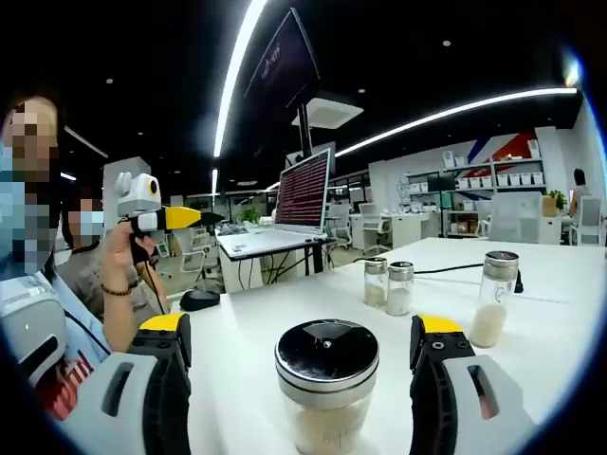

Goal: Rotate the seasoning bottle until the label or dispensing opening points toward the visible target arrow and the bottle remains upright within the marked orientation range

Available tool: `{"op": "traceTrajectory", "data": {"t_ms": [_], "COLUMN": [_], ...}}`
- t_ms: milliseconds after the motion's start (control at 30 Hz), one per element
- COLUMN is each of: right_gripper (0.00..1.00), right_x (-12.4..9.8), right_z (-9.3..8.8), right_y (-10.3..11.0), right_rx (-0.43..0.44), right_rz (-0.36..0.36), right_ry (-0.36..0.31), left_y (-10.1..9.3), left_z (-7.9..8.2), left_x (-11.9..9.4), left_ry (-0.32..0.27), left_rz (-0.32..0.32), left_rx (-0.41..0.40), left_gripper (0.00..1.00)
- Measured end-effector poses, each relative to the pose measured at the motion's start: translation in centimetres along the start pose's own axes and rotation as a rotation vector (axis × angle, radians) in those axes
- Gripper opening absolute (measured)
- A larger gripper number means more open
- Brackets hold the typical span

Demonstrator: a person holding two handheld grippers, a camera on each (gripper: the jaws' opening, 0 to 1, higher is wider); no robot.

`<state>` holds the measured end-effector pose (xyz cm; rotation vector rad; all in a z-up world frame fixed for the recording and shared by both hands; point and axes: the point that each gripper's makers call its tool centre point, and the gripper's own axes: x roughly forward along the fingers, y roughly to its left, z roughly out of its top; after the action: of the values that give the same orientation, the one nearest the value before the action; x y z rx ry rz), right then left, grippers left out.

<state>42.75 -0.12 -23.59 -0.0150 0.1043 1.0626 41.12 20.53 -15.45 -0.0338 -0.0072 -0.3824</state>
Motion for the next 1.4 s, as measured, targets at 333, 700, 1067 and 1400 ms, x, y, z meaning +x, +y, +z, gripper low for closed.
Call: {"op": "traceTrajectory", "data": {"t_ms": [333,700,1067,1400], "right_gripper": [0.99,0.98,0.88,0.73], "right_x": [-0.2,-1.5,-2.5,-1.4], "right_z": [-1.7,-0.2,0.2,-0.9], "right_y": [-0.8,-0.9,-1.9,-1.2], "right_rx": [-0.091,-0.026,-0.064,-0.041], "right_rz": [0.111,0.33,0.427,0.486], "right_ry": [0.091,-0.01,-0.038,-0.005], "left_y": [0.0,0.3,0.4,0.4], "left_z": [-0.1,0.0,-0.1,-0.1], "left_x": [0.0,0.0,0.0,-0.2], "left_ry": [-0.003,0.0,0.001,-0.001], "left_rz": [0.003,0.004,0.005,0.008], "left_rx": [-0.004,-0.005,-0.008,-0.01], "left_gripper": [0.98,0.98,0.98,0.98]}}
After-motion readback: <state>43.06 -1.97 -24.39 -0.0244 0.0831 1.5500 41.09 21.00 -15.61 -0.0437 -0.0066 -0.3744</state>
